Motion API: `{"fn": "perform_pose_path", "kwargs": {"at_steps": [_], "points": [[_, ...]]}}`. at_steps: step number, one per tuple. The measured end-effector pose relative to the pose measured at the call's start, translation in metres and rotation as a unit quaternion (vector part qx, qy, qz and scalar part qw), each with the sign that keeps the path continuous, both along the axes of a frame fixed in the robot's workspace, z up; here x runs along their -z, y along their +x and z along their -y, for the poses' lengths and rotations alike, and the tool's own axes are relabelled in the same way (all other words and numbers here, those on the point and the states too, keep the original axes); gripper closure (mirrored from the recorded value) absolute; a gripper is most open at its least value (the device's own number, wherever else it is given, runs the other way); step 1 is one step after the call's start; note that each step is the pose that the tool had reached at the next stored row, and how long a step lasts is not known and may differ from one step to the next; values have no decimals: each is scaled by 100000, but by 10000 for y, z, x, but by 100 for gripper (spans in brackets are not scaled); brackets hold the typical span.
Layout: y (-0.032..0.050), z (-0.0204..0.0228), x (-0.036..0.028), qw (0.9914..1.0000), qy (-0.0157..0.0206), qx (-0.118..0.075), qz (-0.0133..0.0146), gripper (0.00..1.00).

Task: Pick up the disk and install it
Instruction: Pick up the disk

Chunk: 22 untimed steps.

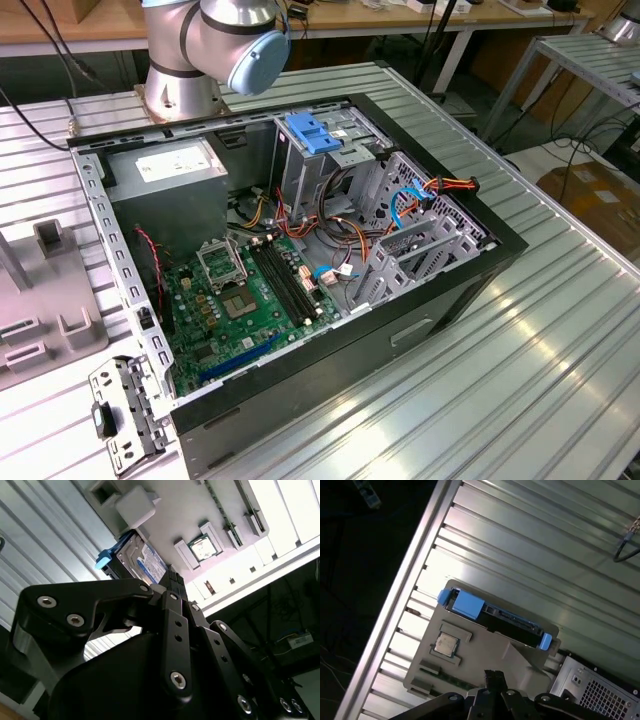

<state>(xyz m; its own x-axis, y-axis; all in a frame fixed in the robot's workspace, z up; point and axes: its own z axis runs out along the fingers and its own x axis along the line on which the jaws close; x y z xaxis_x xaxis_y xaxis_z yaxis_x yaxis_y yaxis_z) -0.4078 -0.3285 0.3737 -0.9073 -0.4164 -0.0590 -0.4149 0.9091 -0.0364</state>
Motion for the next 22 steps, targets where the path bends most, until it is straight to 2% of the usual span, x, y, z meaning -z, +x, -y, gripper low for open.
{"fn": "perform_pose_path", "kwargs": {"at_steps": [7, 13, 19, 21, 22], "points": [[0, 0, 0, 99927, 1, -3824, -1, 89], [0, 0, 0, 99771, -2, -6765, -1, 89], [0, 0, 0, 99562, 2, -9346, 2, 89], [0, 0, 0, 99441, 0, -10560, 0, 89], [0, 0, 0, 99333, -1, -11532, -1, 89]]}}
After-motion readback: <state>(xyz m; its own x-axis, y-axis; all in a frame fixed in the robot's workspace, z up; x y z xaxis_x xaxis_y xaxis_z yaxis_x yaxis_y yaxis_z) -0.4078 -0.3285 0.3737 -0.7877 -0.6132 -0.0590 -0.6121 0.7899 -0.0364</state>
